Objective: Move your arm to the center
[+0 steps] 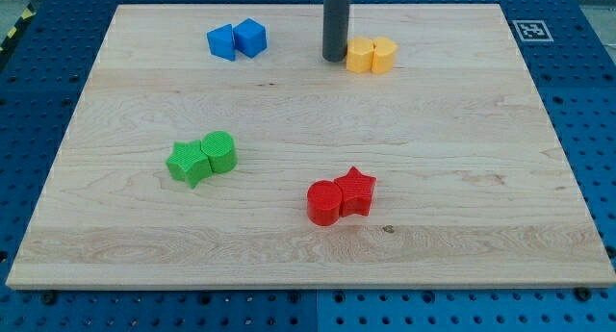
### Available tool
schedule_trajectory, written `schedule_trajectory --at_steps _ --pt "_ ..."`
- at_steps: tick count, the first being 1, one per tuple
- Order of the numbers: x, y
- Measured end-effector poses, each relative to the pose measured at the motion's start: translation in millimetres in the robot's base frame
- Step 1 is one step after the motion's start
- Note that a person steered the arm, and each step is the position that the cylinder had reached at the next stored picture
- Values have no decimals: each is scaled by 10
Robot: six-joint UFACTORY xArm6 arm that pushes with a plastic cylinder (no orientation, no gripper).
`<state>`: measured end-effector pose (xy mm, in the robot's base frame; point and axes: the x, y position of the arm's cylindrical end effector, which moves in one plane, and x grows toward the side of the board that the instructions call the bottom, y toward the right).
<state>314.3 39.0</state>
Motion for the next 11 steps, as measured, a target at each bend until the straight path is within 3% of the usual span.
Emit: schedule_trajectory --at_steps 2,4,6,7,9,11 --pt "205 400" --pt "863 318" --pt "1035 319" --pt "1331 300" --pt "1411 294" --pt "1122 -108"
